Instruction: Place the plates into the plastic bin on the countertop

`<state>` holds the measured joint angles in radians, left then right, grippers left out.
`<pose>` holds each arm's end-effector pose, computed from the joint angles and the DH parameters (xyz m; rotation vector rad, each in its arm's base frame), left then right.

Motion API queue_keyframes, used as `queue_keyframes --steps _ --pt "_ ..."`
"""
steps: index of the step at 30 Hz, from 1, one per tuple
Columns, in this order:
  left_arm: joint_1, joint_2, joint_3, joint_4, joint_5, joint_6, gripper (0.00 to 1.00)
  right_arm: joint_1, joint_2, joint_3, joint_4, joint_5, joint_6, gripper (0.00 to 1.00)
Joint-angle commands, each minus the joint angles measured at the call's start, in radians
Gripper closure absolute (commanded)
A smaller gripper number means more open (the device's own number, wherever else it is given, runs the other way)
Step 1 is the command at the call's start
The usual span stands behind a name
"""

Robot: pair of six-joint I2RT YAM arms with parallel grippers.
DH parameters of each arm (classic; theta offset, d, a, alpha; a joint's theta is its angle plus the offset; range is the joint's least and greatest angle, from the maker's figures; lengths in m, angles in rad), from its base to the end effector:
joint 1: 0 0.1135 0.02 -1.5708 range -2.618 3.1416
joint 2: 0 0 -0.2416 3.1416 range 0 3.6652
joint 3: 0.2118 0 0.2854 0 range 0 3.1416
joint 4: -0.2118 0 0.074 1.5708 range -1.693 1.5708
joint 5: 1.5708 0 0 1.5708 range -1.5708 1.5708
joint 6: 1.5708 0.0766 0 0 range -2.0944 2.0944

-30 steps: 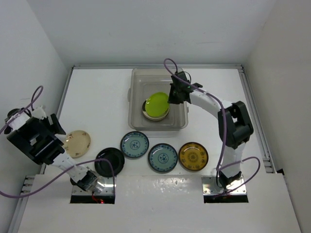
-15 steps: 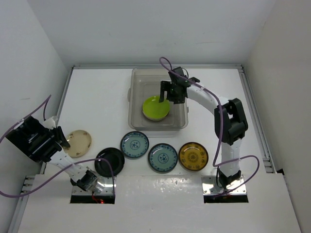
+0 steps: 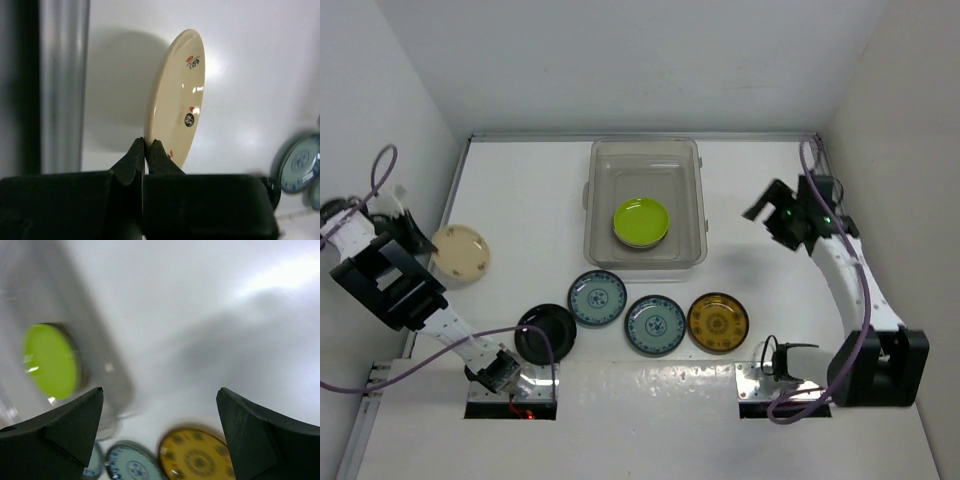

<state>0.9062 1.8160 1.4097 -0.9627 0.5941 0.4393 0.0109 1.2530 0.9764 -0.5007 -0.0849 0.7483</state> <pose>0.2720 0.2776 0.1580 -0.5193 2.5296 -0.4551 0.3364 0.0102 0.2191 0.8230 2.2482 0.4661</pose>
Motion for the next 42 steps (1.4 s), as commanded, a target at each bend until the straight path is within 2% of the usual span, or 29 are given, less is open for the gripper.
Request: queue_keyframes --steps 1,2,5,6,8,9,11,12,15,21,28,31,32,34,35,37,38,39,42 --pt "-0.139 -0.167 0.194 0.002 0.157 -0.137 1.00 -0.124 -0.107 -0.185 -0.143 0.011 0.057 0.07" --pt "-0.217 -0.187 0.281 0.016 0.182 -0.169 1.00 -0.155 -0.151 -0.277 -0.179 0.014 0.046 0.07" --pt "-0.360 -0.187 0.427 0.056 0.208 -0.285 1.00 -0.183 -0.248 -0.386 -0.196 0.011 0.031 0.08" --pt "-0.466 -0.187 0.445 0.073 0.217 -0.313 1.00 -0.181 -0.260 -0.431 -0.200 0.008 0.028 0.08" --pt "-0.577 -0.187 0.454 0.134 0.217 -0.379 1.00 -0.167 -0.294 -0.498 -0.187 -0.042 0.061 0.11" --pt "-0.687 -0.147 0.454 0.149 0.204 -0.396 1.00 -0.160 -0.300 -0.563 -0.167 -0.065 0.072 0.11" --pt "-0.789 -0.098 0.465 0.150 0.181 -0.421 1.00 -0.124 -0.310 -0.602 -0.138 -0.076 0.109 0.13" --pt "-0.876 -0.072 0.465 0.150 0.170 -0.421 1.00 -0.114 -0.310 -0.637 -0.122 -0.069 0.117 0.13" --pt "-1.011 0.034 0.497 0.150 0.122 -0.421 1.00 -0.063 -0.303 -0.672 -0.089 -0.052 0.146 0.16" --pt "-1.151 0.236 0.603 0.170 0.072 -0.439 1.00 0.020 -0.287 -0.734 -0.038 -0.012 0.152 0.20" --pt "-1.213 0.356 0.631 0.190 -0.016 -0.426 0.99 0.034 -0.317 -0.803 0.054 0.008 0.169 0.39" --pt "-1.222 0.356 0.592 0.190 -0.097 -0.416 0.83 0.034 -0.325 -0.800 0.060 0.030 0.175 0.56" --pt "-1.222 0.356 0.592 0.190 -0.109 -0.404 0.76 0.032 -0.325 -0.798 0.062 0.034 0.177 0.64" --pt "-1.222 0.347 0.566 0.190 -0.138 -0.395 0.67 0.032 -0.322 -0.795 0.067 0.053 0.177 0.71" --pt "-1.222 0.338 0.566 0.179 -0.148 -0.384 0.56 0.028 -0.316 -0.794 0.070 0.056 0.175 0.78" --pt "-1.233 0.338 0.566 0.170 -0.164 -0.372 0.49 0.018 -0.313 -0.780 0.061 0.065 0.163 0.86" --pt "-1.233 0.326 0.566 0.157 -0.175 -0.360 0.43 0.017 -0.311 -0.772 0.039 0.073 0.160 0.95" --pt "-1.233 0.315 0.566 0.157 -0.175 -0.349 0.38 0.009 -0.317 -0.766 0.024 0.077 0.152 1.00" --pt "-1.244 0.305 0.584 0.136 -0.198 -0.327 0.26 -0.008 -0.343 -0.702 -0.070 0.210 0.134 1.00"
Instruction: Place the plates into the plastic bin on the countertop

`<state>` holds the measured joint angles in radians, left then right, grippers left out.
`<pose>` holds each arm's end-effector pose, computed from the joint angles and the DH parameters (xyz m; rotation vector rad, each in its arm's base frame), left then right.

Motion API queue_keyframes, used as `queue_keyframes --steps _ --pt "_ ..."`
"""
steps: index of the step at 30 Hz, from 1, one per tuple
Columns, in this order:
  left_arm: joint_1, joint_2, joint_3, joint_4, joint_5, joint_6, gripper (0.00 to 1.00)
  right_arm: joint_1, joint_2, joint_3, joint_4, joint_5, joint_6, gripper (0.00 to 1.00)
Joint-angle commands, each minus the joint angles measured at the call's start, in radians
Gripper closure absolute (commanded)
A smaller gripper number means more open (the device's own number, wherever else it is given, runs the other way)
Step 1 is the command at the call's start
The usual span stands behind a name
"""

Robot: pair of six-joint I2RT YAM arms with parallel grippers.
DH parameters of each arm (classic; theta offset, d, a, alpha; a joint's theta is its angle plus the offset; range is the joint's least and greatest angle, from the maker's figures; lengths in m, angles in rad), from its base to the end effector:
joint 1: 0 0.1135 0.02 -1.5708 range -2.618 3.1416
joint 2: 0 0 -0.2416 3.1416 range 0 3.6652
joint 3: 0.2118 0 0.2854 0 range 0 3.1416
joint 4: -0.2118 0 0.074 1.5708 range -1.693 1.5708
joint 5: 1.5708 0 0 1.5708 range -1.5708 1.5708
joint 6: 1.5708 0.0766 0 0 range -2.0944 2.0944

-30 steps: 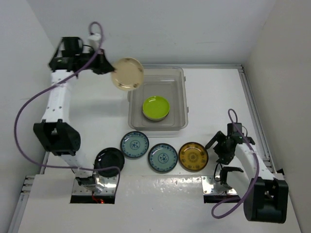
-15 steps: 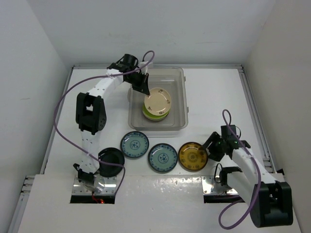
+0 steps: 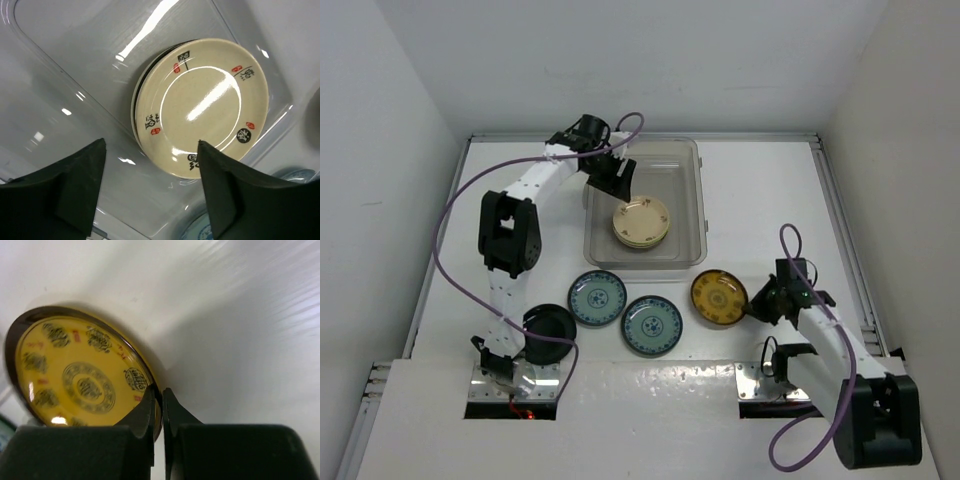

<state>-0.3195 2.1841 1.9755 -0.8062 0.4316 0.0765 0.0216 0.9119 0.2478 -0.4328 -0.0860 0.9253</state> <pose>0.4838 -0.1938 0.1900 0.6630 2.4874 -0.6479 0.1972 0.0108 0.0460 1.1665 2.4683 0.4051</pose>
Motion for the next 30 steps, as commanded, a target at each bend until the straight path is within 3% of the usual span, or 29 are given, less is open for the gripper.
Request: queue_keyframes --steps 1,4,8,12,15,19,21,25,30 --pt "-0.018 -0.073 0.041 -0.034 -0.048 0.035 0.23 -0.017 -0.037 0.057 -0.159 0.233 -0.040 1.00" --pt "-0.027 -0.102 0.089 -0.045 -0.048 0.035 0.20 -0.057 -0.096 0.149 -0.246 0.357 -0.031 1.00" --pt "0.042 -0.167 0.169 -0.054 -0.002 0.026 0.18 -0.063 -0.107 0.300 -0.273 0.534 -0.035 1.00" --pt "0.214 -0.273 0.125 -0.064 0.044 0.040 0.13 -0.029 0.000 0.600 -0.190 0.578 -0.129 1.00" --pt "0.362 -0.360 -0.002 -0.074 0.053 0.081 0.13 0.110 0.126 0.776 -0.117 0.577 -0.167 1.00" --pt "0.548 -0.448 -0.217 -0.111 0.076 0.176 0.13 0.308 0.301 0.955 0.006 0.555 -0.203 1.00" --pt "0.638 -0.493 -0.350 -0.122 0.076 0.244 0.13 0.400 0.419 1.010 0.069 0.475 -0.203 1.00" --pt "0.770 -0.562 -0.542 -0.134 0.076 0.330 0.14 0.463 0.638 1.070 0.155 0.329 -0.191 1.00" --pt "0.875 -0.590 -0.645 -0.168 0.098 0.408 0.14 0.471 0.881 1.176 0.140 0.174 -0.178 1.00"
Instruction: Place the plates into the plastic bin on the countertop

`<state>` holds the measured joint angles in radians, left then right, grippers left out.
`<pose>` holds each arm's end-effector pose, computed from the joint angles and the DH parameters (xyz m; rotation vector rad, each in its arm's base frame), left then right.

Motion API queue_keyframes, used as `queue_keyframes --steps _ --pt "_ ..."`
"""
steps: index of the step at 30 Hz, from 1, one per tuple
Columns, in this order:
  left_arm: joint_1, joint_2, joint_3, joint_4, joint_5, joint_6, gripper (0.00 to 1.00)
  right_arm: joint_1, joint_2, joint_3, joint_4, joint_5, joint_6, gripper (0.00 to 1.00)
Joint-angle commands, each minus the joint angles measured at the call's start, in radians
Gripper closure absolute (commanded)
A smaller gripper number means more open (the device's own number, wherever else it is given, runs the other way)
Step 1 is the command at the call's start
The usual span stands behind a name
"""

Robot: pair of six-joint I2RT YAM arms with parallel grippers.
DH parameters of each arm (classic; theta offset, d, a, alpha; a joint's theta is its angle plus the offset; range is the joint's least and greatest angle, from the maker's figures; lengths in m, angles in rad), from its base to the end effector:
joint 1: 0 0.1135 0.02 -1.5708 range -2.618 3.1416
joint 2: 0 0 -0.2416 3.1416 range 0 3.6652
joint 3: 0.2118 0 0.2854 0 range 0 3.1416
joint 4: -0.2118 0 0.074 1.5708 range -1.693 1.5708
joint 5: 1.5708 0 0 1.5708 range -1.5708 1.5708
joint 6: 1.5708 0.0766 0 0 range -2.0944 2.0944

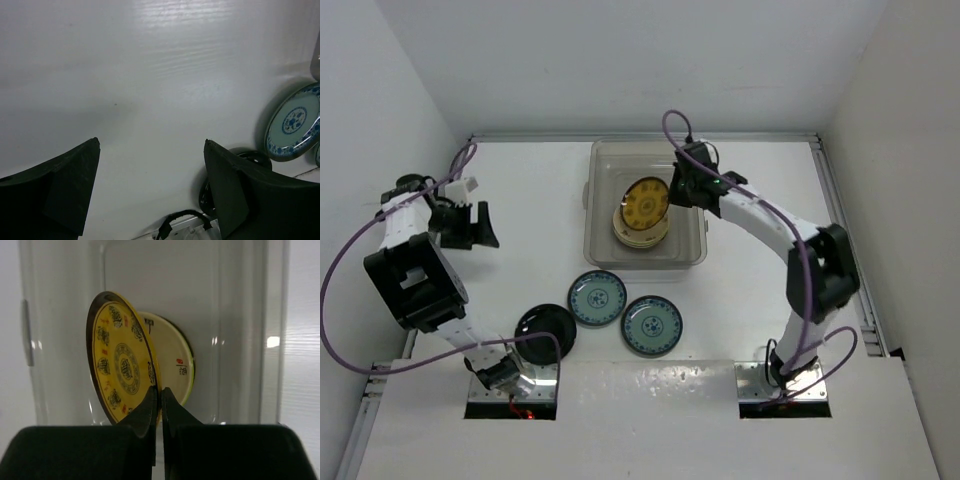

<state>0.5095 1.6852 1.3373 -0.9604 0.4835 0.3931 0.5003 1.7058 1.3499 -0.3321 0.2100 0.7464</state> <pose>0.3379 0.1480 0.1778 -0.0684 2.6657 -0.4379 0.4025 0.2018 0.2174 0.3916 2.2433 0.4327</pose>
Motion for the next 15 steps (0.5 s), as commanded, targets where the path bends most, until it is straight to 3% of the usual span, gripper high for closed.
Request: queue_keyframes --steps 1,4,5,6,10,12,15 --pt "0.058 -0.091 -0.022 -0.014 0.046 0.092 0.14 -0.006 0.109 0.089 0.035 -0.159 0.001 1.00" --pt "0.090 -0.091 -0.023 -0.024 0.055 0.102 0.14 -0.005 0.191 0.169 -0.013 -0.205 -0.019 0.98" --pt "0.106 -0.091 -0.023 -0.024 0.070 0.102 0.14 -0.008 0.215 0.190 -0.050 -0.207 -0.039 0.90" --pt "0.118 -0.091 -0.023 -0.034 0.079 0.102 0.14 -0.008 0.224 0.207 -0.056 -0.234 -0.054 0.67" --pt "0.118 -0.091 -0.004 -0.043 0.090 0.112 0.14 0.001 0.185 0.265 -0.198 -0.181 -0.172 0.20" --pt "0.127 -0.091 -0.004 -0.043 0.090 0.121 0.14 0.014 0.131 0.233 -0.254 -0.121 -0.197 0.15" --pt "0.138 -0.102 -0.004 -0.043 0.090 0.132 0.14 0.069 -0.105 0.071 -0.281 -0.046 -0.277 0.11"
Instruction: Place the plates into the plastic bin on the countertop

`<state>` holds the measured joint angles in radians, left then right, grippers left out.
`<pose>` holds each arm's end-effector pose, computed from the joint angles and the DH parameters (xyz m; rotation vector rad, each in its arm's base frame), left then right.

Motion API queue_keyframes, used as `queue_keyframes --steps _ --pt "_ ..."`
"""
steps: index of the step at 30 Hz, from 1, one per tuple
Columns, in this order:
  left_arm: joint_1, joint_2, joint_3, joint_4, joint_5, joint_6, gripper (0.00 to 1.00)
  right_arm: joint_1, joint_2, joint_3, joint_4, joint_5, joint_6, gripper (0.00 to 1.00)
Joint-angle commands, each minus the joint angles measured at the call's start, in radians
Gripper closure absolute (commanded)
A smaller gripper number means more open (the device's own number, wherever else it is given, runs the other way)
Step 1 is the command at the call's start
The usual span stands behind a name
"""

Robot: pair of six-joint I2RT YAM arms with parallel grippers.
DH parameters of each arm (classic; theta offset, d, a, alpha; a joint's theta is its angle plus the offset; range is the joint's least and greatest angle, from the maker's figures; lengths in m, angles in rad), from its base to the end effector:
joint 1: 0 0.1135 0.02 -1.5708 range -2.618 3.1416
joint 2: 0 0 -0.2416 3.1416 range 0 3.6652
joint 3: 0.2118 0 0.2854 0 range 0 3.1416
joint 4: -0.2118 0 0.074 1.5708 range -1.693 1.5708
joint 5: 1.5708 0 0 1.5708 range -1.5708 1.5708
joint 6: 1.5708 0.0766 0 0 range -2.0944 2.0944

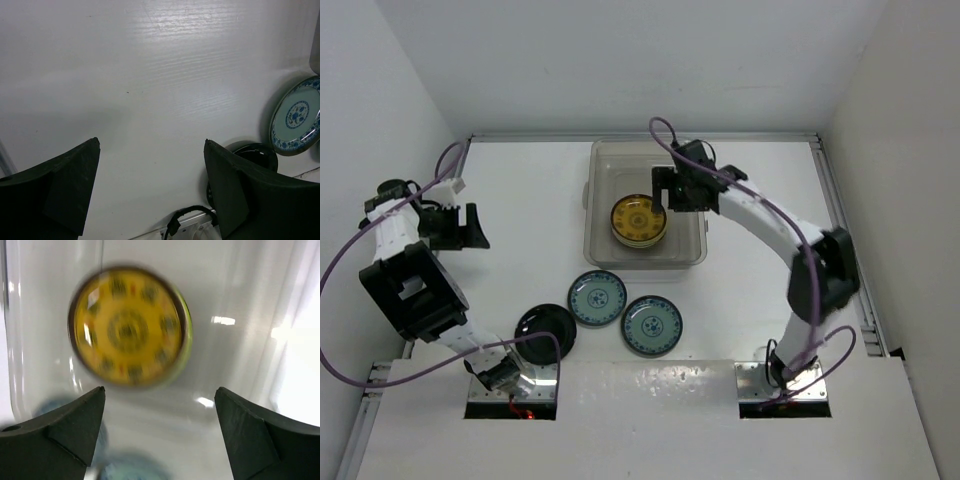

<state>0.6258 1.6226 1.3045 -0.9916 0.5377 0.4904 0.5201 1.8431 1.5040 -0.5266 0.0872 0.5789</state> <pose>0.3086 0.1746 0.1894 -0.0823 2.6084 -0.4282 0.4073 0.2255 0.1955 0.1122 2.4675 0.3827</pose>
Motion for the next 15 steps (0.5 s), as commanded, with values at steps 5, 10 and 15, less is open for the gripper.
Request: queue_keyframes --steps 5,10,15 --pt "0.052 -0.075 -0.025 -0.012 0.036 0.034 0.14 0.211 -0.511 -0.494 -0.135 0.004 0.020 0.44" --pt "0.063 -0.142 -0.050 -0.041 0.025 0.057 0.14 0.304 -0.596 -0.852 0.098 -0.035 0.197 0.20" --pt "0.063 -0.220 -0.060 -0.091 0.016 0.103 0.14 0.279 -0.590 -0.996 0.314 -0.046 0.277 0.22"
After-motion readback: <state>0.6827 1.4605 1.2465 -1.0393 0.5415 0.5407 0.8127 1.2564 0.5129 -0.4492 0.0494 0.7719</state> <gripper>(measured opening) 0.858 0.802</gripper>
